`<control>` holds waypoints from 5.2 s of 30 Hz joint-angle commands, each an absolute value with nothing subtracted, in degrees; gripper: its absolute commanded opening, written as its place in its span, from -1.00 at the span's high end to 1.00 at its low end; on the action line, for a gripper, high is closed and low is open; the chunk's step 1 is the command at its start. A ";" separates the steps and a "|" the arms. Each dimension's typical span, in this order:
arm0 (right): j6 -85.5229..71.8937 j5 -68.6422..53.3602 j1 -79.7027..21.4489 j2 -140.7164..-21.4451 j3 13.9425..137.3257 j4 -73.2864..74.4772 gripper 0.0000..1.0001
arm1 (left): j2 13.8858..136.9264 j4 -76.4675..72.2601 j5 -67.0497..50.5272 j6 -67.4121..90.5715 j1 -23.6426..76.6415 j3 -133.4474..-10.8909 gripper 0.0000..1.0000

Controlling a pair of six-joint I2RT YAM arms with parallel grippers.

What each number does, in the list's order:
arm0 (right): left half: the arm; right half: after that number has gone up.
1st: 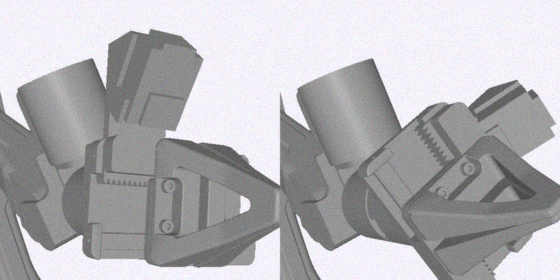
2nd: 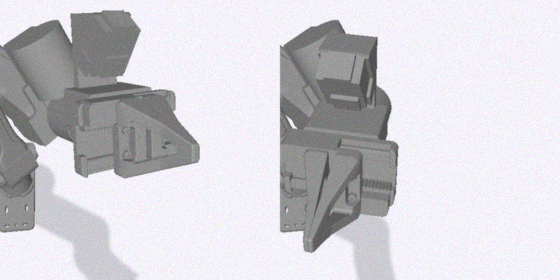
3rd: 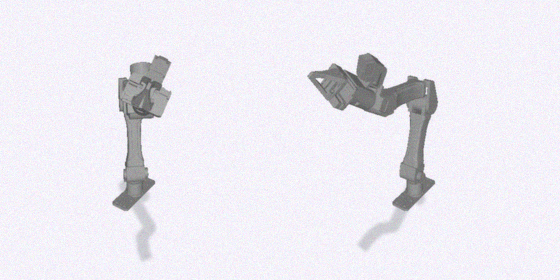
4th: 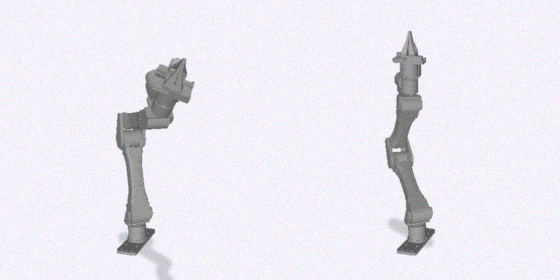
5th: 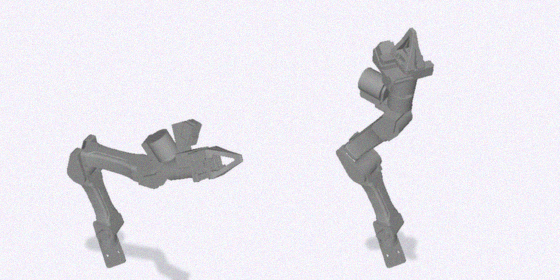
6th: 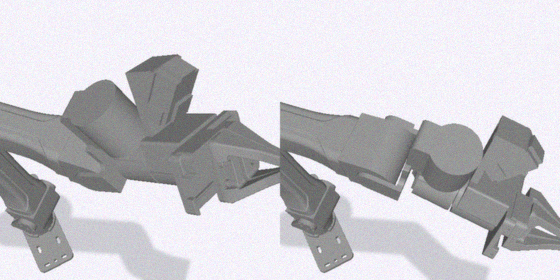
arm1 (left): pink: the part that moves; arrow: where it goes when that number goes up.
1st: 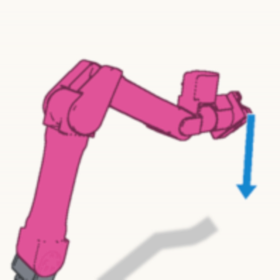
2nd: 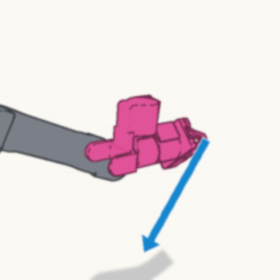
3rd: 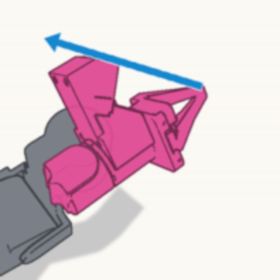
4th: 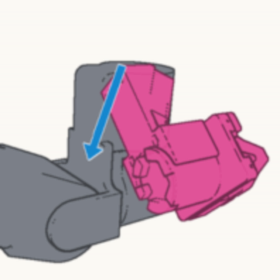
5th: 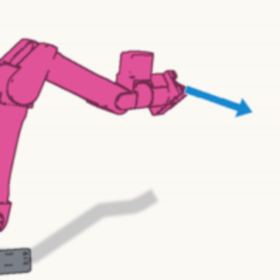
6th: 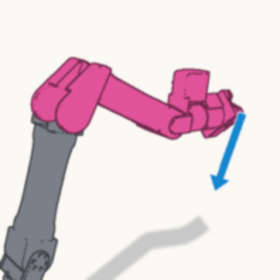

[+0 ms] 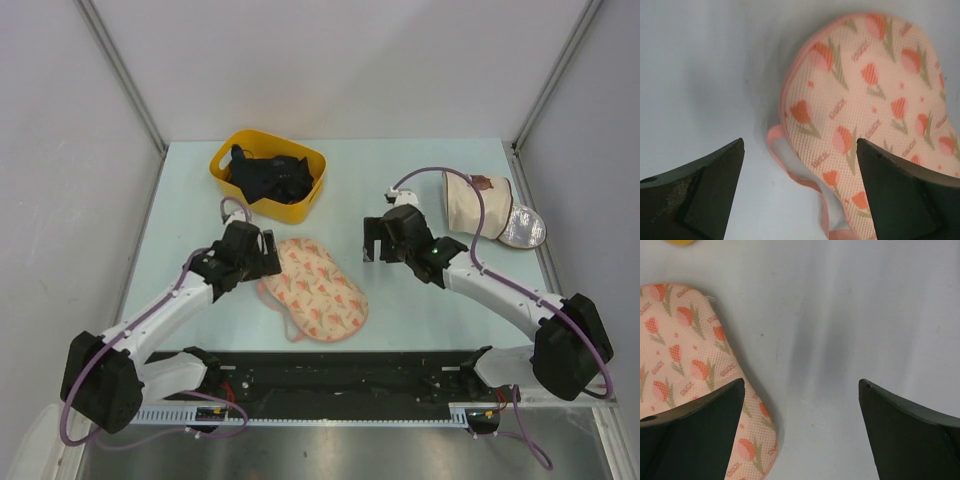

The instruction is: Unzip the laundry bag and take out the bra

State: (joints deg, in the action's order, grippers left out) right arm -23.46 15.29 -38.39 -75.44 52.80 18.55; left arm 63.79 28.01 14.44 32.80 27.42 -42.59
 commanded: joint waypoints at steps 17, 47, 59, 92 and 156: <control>-23.82 15.56 -42.80 -75.76 52.56 16.70 -0.99 | 71.20 10.36 7.64 45.44 29.44 -32.16 0.40; -19.43 19.58 -65.99 -79.45 57.13 10.03 -0.99 | 61.34 42.97 23.73 63.19 33.22 -58.53 0.99; -7.93 33.46 -76.19 -94.28 59.06 1.24 -0.99 | 61.01 42.81 19.61 62.14 32.70 -59.86 0.99; -24.45 -55.91 -31.55 -79.56 52.30 14.83 1.00 | 62.93 38.58 17.58 24.26 31.03 -71.03 -1.00; -11.26 -9.89 -51.78 -83.95 60.21 5.44 1.00 | 64.07 28.49 -14.66 22.15 21.00 -53.70 -1.00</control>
State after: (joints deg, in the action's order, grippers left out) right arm -17.72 11.60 -54.74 -96.62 60.75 10.44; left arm 65.76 37.15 -0.14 25.39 20.45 -55.55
